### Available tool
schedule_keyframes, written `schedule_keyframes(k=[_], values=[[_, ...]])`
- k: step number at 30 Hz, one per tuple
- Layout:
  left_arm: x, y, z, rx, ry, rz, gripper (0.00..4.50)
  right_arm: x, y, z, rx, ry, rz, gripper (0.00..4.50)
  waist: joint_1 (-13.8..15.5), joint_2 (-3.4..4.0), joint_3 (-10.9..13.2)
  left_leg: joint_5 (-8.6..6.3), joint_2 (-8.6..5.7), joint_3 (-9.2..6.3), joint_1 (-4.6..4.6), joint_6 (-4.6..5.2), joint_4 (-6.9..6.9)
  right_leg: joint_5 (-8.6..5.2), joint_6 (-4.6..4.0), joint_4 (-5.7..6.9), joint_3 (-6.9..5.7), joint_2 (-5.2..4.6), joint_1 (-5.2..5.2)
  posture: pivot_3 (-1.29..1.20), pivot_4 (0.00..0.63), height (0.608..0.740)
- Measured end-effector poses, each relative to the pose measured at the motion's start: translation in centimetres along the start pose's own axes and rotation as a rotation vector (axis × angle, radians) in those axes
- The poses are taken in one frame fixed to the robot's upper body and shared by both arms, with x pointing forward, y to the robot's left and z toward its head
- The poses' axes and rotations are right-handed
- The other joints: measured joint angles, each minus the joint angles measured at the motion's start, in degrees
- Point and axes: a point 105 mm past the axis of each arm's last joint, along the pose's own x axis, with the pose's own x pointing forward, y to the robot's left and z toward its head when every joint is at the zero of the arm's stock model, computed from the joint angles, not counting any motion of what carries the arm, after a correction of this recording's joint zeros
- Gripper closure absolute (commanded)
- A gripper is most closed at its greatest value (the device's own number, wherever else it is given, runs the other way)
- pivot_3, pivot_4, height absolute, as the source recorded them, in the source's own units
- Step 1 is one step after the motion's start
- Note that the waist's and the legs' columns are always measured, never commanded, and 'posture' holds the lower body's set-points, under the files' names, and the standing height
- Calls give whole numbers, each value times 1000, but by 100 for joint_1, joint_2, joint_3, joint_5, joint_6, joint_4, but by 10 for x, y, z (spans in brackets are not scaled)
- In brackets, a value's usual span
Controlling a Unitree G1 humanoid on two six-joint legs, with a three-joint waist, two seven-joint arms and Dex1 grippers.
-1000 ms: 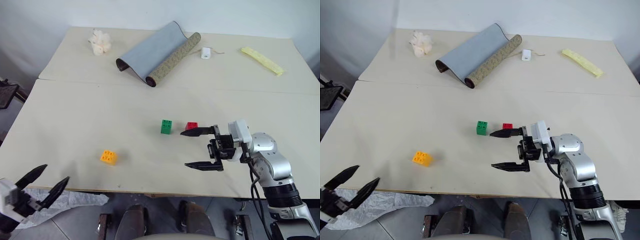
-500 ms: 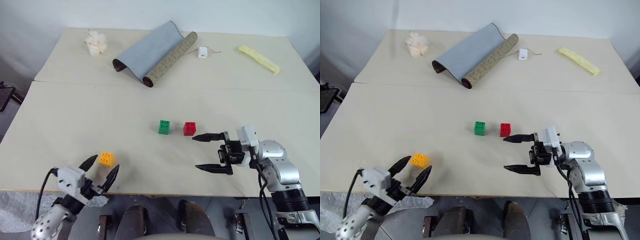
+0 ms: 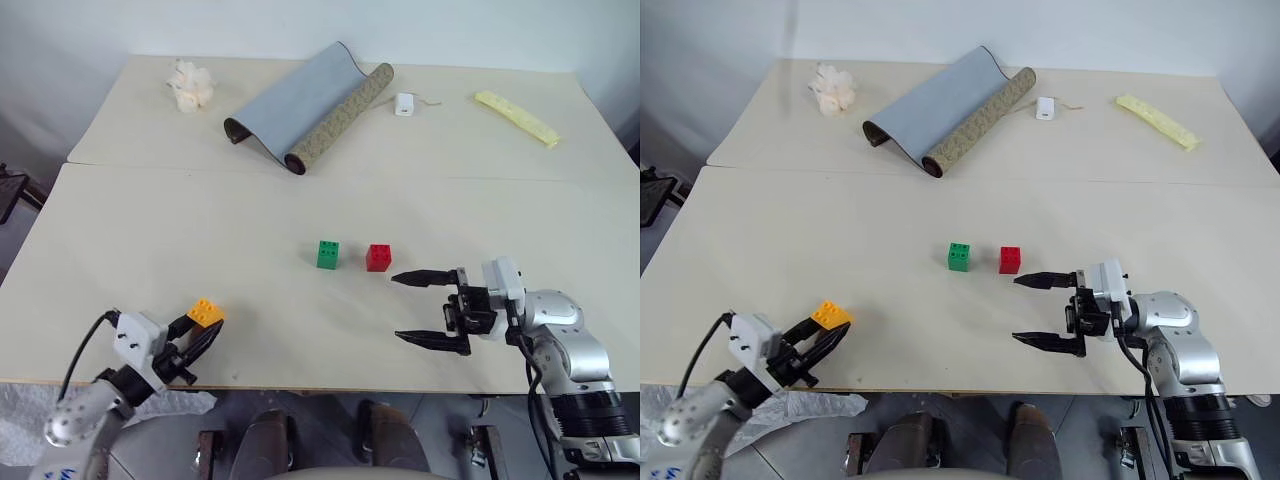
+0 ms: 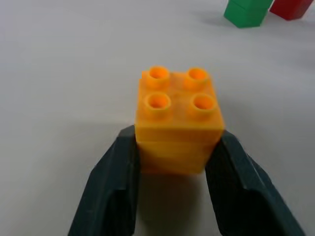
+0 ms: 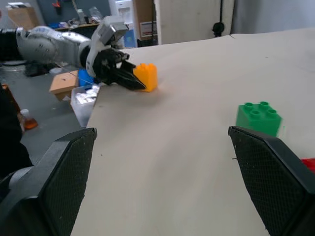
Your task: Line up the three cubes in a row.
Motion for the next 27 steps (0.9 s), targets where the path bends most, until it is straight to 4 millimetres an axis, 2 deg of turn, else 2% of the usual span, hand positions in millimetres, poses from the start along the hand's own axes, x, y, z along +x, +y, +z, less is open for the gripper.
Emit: schedule_keyframes(k=[3,6,9,11,15,20,27], values=[[3,14,16,15,15,-170,3009,-2,1,-1,4,2,-17,0,22,4,2,2,-1,0,-2,-4,5,-2,-2,8,-8,1,-1,0,150,740],[11,41,53,96,-24,-286,3009,-4,1,-1,-1,4,-36,0,40,7,4,3,-3,36,-1,-5,7,-2,-2,13,-8,2,0,0,150,740],[41,51,95,246,-72,-449,3009,-7,0,0,-11,8,-54,0,118,10,3,5,-10,52,0,-3,6,-1,-1,15,-10,3,-2,0,150,740],[63,49,105,354,-40,-579,3009,-8,-3,2,-30,10,-68,0,123,14,1,5,-15,67,2,-2,0,0,0,15,-15,3,-3,0,150,740],[104,44,96,418,22,-734,3009,-14,-7,3,-47,10,-111,0,101,14,1,5,-10,76,-8,-2,-8,-1,3,4,-46,4,-13,0,150,740],[144,37,89,448,74,-799,3009,-26,-8,2,-58,15,-191,0,59,9,4,5,-9,75,-18,0,-9,0,6,-3,-60,2,-15,0,150,740],[159,29,64,436,161,-817,3009,-36,-1,0,-62,27,-295,0,-21,3,8,5,-7,75,-19,2,-7,1,9,-2,-61,0,-16,0,150,740]])
